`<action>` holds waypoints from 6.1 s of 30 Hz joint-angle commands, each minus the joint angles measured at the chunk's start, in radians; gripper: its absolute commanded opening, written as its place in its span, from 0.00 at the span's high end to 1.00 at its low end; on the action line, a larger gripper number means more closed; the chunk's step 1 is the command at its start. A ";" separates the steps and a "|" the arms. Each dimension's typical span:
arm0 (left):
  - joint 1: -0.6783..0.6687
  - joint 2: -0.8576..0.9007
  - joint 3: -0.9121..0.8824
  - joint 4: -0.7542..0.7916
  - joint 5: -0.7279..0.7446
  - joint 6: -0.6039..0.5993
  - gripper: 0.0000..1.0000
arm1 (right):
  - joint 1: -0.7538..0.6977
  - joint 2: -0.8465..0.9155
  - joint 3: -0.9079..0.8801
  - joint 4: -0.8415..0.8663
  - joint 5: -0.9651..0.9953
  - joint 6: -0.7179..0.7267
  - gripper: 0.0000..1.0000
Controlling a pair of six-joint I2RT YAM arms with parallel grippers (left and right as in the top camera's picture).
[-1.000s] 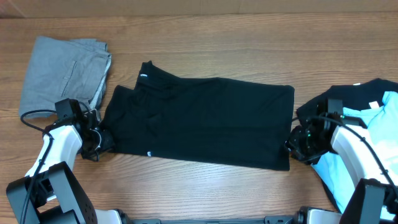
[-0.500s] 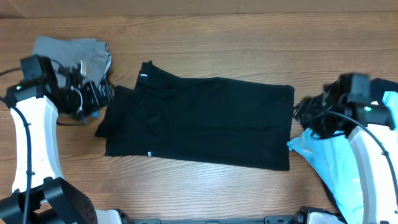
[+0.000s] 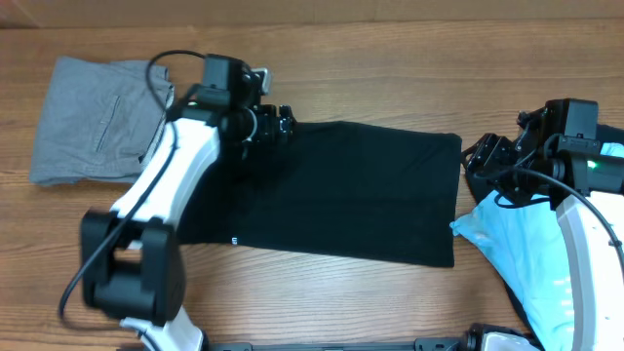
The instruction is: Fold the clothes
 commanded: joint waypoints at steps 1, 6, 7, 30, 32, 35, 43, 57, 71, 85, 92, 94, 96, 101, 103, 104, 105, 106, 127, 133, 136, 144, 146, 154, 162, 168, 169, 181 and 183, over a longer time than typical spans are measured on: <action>0.000 0.152 0.013 0.063 -0.089 -0.112 0.21 | 0.002 0.003 0.011 -0.018 -0.005 0.000 0.32; 0.001 0.211 0.013 0.105 -0.115 -0.099 0.18 | 0.002 0.003 0.008 -0.022 -0.005 0.000 0.31; 0.000 0.211 0.013 0.105 -0.146 -0.098 0.18 | 0.002 0.003 0.008 -0.021 -0.005 0.000 0.31; 0.004 0.232 0.071 0.095 -0.100 -0.092 0.87 | 0.002 0.003 0.008 0.058 0.110 0.040 0.41; 0.005 0.212 0.109 0.052 -0.104 -0.083 0.88 | 0.002 0.004 0.008 0.115 0.151 0.078 0.41; 0.005 0.192 0.180 -0.035 -0.112 -0.056 0.91 | 0.002 0.030 0.008 0.230 0.193 0.080 0.41; 0.005 0.185 0.312 -0.239 -0.188 -0.027 0.92 | 0.002 0.294 0.008 0.465 0.212 0.079 0.44; 0.005 0.185 0.318 -0.259 -0.188 -0.028 0.83 | 0.003 0.690 0.008 0.693 0.095 0.045 0.46; 0.005 0.185 0.315 -0.270 -0.190 -0.020 0.73 | -0.009 0.694 0.009 0.648 0.002 0.015 0.96; 0.004 0.195 0.183 -0.195 -0.191 -0.021 0.56 | -0.031 0.490 0.009 0.583 0.005 0.014 0.96; -0.006 0.200 0.096 -0.089 -0.171 -0.021 0.56 | -0.031 0.484 0.009 0.550 0.005 0.014 0.96; -0.014 0.200 0.081 -0.055 -0.162 -0.021 0.56 | -0.031 0.484 0.009 0.550 0.005 0.014 0.96; -0.023 0.201 0.065 -0.021 -0.160 -0.030 0.59 | -0.031 0.484 0.009 0.547 0.005 0.014 0.96; -0.033 0.221 0.059 0.006 -0.163 -0.032 0.75 | -0.031 0.484 0.009 0.534 0.006 -0.001 0.96; -0.033 0.230 0.059 0.018 -0.159 -0.033 0.88 | -0.031 0.484 0.009 0.534 0.006 -0.001 0.96; -0.034 0.230 0.059 0.019 -0.156 -0.037 0.89 | -0.031 0.484 0.009 0.534 0.006 -0.002 0.96; -0.034 0.230 0.059 0.019 -0.153 -0.036 0.90 | -0.031 0.484 0.009 0.534 0.006 -0.005 0.96; -0.034 0.230 0.059 0.019 -0.153 -0.036 0.91 | -0.031 0.484 0.009 0.535 0.013 -0.004 0.96; -0.026 0.190 0.378 -0.434 -0.294 0.018 0.96 | -0.076 0.476 0.016 0.447 0.080 -0.034 0.96; -0.013 0.182 0.417 -0.576 -0.301 0.050 0.96 | -0.076 0.363 0.016 0.378 -0.017 -0.060 0.96; 0.006 0.150 0.417 -0.620 -0.300 0.058 0.96 | -0.076 0.311 0.016 0.343 -0.020 -0.060 0.96; 0.019 0.032 0.417 -0.687 -0.301 0.091 0.96 | -0.075 0.290 0.011 0.180 -0.028 -0.060 0.96; 0.019 0.021 0.417 -0.707 -0.307 0.094 0.96 | -0.069 0.290 0.011 0.144 -0.033 -0.062 0.96; 0.019 0.022 0.402 -0.813 -0.331 0.096 0.96 | 0.002 0.291 0.007 -0.028 0.021 -0.078 0.96; 0.019 0.022 0.258 -0.818 -0.337 0.091 0.96 | 0.010 0.296 0.000 -0.137 0.138 -0.048 0.92; 0.019 0.022 0.134 -0.785 -0.334 0.073 0.96 | 0.010 0.297 -0.093 -0.119 0.138 -0.048 0.91; 0.019 0.022 0.127 -0.785 -0.334 0.073 0.96 | 0.010 0.297 -0.103 -0.115 0.138 -0.049 0.90; 0.047 0.020 0.162 -0.842 -0.274 0.078 0.85 | -0.010 0.297 -0.122 -0.088 0.117 -0.057 0.56; 0.069 0.019 0.200 -0.866 -0.235 0.085 0.81 | -0.008 0.297 -0.122 -0.076 0.088 -0.071 0.56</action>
